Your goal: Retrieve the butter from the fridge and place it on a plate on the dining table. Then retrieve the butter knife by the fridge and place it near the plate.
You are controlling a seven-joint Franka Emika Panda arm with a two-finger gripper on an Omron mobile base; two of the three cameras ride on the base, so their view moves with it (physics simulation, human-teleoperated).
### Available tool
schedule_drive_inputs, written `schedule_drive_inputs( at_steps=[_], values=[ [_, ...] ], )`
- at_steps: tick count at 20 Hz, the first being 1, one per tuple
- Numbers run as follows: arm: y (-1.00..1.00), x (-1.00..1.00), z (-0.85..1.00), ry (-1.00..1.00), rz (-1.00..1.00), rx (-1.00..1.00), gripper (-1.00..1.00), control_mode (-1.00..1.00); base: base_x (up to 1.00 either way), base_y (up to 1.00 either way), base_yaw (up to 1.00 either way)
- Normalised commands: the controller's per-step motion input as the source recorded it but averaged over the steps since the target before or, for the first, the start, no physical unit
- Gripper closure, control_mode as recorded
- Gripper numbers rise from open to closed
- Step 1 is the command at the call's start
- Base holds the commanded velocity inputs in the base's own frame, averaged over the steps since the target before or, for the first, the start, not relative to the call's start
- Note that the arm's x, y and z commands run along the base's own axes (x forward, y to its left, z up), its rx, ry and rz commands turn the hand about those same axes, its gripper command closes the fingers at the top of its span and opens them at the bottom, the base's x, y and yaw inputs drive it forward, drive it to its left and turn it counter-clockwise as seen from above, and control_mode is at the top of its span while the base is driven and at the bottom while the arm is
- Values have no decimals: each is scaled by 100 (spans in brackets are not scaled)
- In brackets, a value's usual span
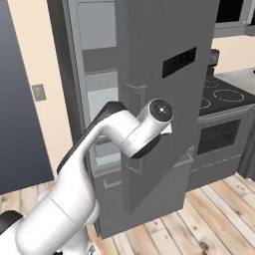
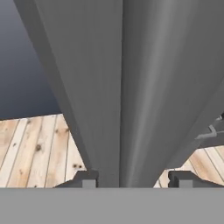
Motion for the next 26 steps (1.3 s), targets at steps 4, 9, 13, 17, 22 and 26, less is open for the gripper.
schedule_drive_inputs(
  at_steps=[4, 9, 13, 17, 22, 26],
  values=[
    [4, -53, 44, 3, -9, -17, -100, -100, 0, 0, 0],
    [63, -40, 45, 11, -26, -45, -100, -100, 0, 0, 0],
    [75, 0, 33, 21, -24, -59, -100, -100, 0, 0, 0],
    [79, 15, 22, 24, -22, -51, -100, -100, 0, 0, 0],
    [31, -12, 28, 22, -31, -35, -100, -100, 0, 0, 0],
    [71, 0, 44, 15, -22, -36, -100, -100, 0, 0, 0]
  ],
)
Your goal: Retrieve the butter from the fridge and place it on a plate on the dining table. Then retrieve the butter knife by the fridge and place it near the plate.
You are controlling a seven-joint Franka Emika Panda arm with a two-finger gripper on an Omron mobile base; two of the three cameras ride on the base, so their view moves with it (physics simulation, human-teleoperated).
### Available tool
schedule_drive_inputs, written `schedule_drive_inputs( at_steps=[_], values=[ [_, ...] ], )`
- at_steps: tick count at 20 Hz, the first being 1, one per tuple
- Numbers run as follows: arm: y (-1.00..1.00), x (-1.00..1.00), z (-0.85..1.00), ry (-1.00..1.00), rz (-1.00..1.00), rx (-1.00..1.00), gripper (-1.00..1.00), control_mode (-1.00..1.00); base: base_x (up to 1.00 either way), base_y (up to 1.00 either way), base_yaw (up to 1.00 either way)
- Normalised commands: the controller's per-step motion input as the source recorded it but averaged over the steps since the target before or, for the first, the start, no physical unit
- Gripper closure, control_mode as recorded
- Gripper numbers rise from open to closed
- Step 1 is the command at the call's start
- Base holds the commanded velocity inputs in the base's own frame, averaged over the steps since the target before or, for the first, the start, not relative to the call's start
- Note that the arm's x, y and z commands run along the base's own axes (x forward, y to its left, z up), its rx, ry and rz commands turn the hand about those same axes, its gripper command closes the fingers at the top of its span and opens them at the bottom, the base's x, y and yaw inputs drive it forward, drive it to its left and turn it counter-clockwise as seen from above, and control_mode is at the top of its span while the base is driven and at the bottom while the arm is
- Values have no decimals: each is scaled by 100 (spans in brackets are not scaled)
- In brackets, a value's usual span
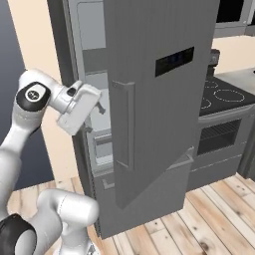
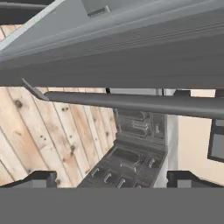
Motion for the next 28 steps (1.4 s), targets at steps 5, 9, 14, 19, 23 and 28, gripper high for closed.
schedule_drive_inputs(
  at_steps=[5, 9, 14, 19, 23, 28],
  values=[
    [85, -2, 34, 5, -6, -31, -100, -100, 0, 0, 0],
    [23, 13, 2, 9, 0, -14, -100, -100, 0, 0, 0],
    [-21, 18, 0, 1, 5, 0, -100, -100, 0, 0, 0],
    [-25, 11, -2, 0, 14, 1, -100, -100, 0, 0, 0],
    [0, 56, -5, 0, 12, 0, -100, -100, 0, 0, 0],
    [0, 83, -7, 5, 8, 0, -100, -100, 0, 0, 0]
  ],
)
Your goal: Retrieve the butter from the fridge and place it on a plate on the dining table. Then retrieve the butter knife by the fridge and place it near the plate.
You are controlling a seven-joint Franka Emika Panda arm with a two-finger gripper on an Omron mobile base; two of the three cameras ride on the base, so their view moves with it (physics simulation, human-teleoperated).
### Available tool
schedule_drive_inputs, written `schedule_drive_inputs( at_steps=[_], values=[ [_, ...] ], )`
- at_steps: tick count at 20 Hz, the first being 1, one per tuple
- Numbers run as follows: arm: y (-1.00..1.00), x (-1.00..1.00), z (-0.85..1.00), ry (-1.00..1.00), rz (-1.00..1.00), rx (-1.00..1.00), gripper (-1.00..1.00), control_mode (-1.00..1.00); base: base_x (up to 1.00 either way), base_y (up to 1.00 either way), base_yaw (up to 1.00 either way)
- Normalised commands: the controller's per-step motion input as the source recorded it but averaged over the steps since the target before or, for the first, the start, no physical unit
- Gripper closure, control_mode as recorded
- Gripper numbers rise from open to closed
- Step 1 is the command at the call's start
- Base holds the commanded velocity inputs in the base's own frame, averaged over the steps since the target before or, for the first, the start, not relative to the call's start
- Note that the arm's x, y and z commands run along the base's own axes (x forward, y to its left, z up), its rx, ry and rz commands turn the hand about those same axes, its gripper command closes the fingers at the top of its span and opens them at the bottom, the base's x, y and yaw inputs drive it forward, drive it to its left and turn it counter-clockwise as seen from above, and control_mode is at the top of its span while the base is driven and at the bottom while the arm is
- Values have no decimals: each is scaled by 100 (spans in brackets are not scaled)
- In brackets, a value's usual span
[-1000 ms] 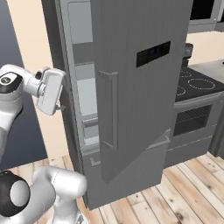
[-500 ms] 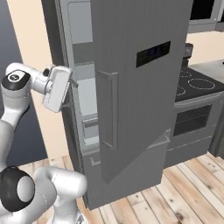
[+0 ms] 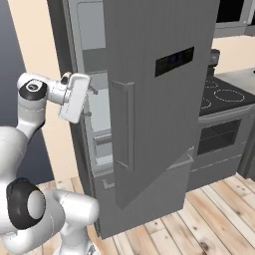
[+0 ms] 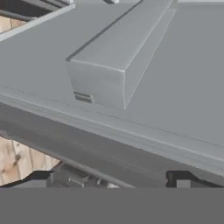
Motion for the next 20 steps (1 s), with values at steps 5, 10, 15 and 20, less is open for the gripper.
schedule_drive_inputs(
  at_steps=[5, 10, 15, 20],
  values=[
    [-20, 12, 0, 6, 1, 0, -100, -100, 0, 0, 0],
    [-40, 0, 0, 6, 0, 0, -100, -100, 0, 0, 0],
    [-39, 0, 0, 11, 0, 0, -100, -100, 0, 0, 0],
    [-51, -7, 0, 13, 0, 0, -100, -100, 0, 0, 0]
  ],
)
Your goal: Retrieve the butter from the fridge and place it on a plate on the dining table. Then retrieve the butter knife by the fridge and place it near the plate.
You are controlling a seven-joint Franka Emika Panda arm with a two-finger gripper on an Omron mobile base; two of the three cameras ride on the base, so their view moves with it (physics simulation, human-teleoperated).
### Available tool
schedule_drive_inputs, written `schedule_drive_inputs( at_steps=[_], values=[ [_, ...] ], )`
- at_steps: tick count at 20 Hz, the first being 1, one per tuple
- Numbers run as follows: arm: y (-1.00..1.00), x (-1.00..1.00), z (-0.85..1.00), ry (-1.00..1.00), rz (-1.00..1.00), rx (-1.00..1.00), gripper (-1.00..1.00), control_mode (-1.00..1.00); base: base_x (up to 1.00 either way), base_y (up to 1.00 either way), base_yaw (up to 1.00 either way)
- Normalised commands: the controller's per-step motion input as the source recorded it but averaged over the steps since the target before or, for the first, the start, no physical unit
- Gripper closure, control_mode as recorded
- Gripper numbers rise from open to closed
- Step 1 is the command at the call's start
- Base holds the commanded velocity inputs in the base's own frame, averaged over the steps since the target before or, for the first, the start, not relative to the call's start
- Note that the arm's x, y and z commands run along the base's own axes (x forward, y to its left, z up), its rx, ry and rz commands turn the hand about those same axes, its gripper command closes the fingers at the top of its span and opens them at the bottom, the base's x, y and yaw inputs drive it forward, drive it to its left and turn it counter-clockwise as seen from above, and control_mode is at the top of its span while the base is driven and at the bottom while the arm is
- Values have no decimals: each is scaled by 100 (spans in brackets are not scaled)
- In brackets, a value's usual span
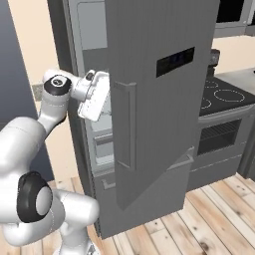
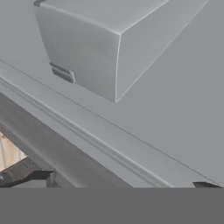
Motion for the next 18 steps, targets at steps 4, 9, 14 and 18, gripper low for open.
schedule_drive_inputs(
  at_steps=[4, 9, 14, 18],
  values=[
    [-70, -52, 0, 12, -4, 0, -100, -100, 0, 0, 0],
    [-99, -94, 0, 6, -3, 0, -100, -100, 0, 0, 0],
    [-100, -79, 0, 0, 2, 1, -100, -100, 0, 0, 0],
    [-100, -10, 0, 12, 0, 0, -100, -100, 0, 0, 0]
  ],
)
